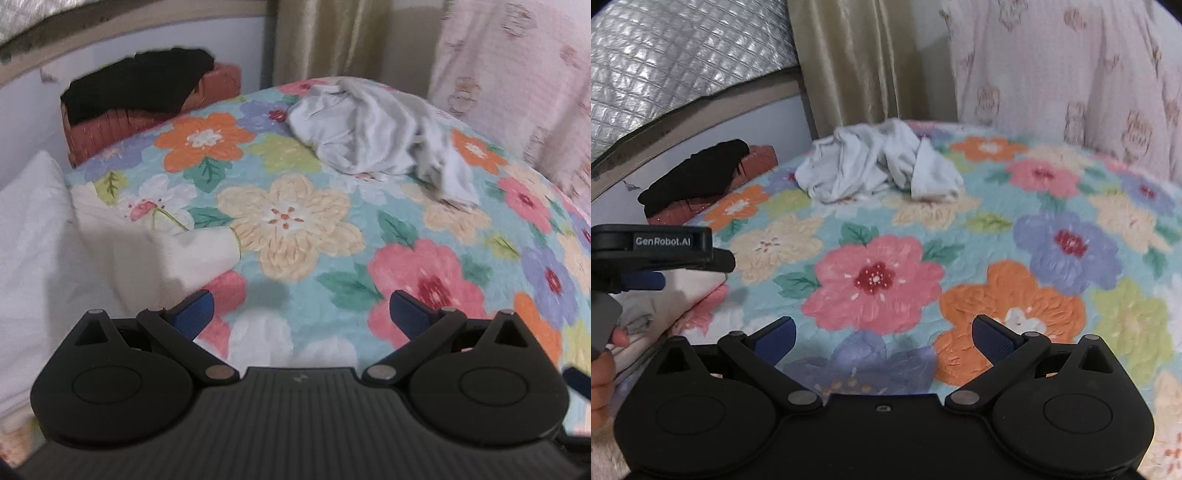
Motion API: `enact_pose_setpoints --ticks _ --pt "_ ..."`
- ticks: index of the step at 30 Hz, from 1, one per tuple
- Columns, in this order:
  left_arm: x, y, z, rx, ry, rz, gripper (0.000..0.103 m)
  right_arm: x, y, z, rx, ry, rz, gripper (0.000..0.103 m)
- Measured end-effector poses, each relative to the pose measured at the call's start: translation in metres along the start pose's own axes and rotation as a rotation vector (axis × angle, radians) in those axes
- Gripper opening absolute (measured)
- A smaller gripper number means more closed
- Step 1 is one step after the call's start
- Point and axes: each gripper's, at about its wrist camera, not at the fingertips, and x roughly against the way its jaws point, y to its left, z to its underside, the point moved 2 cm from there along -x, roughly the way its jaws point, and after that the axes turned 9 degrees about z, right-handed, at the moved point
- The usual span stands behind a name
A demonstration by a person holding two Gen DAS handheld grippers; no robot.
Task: Fold clothes
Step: 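Grasp the white T-shirt with the left and right grippers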
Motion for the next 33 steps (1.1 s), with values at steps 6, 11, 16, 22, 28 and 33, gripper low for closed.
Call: enact_pose_setpoints --ticks 6,11,16,22,28,33 --pt "-0.054 -0.012 -0.064 -0.03 -0.023 0.027 0.1 -0.044 -0.014 -0.05 -0.091 0.037 -0.126 0.103" --pt "-0.113 -0.008 -0.132 0.087 -0.019 0.134 0.1 -0.106 -0.023 -0.111 -0.131 0.069 -0.166 0.103" --pt "-0.186 0.014 -0.147 0.231 -0.034 0.198 0.1 -0.176 -0.032 -0.161 -0.128 0.036 -0.14 0.103" --pt "-0.252 0.037 -0.151 0.357 -0.053 0.304 0.093 -0.26 -0.044 -0.224 -0.139 -0.02 -0.101 0.103" --pt "-0.282 0.033 -0.154 0.412 -0.083 0.438 0.093 -0.361 -0.054 -0.236 -0.372 0.216 -0.199 0.103" --pt "-0.295 0.021 -0.15 0.485 -0.025 0.59 0.078 -0.358 -0.047 -0.205 -0.521 0.131 -0.309 0.091"
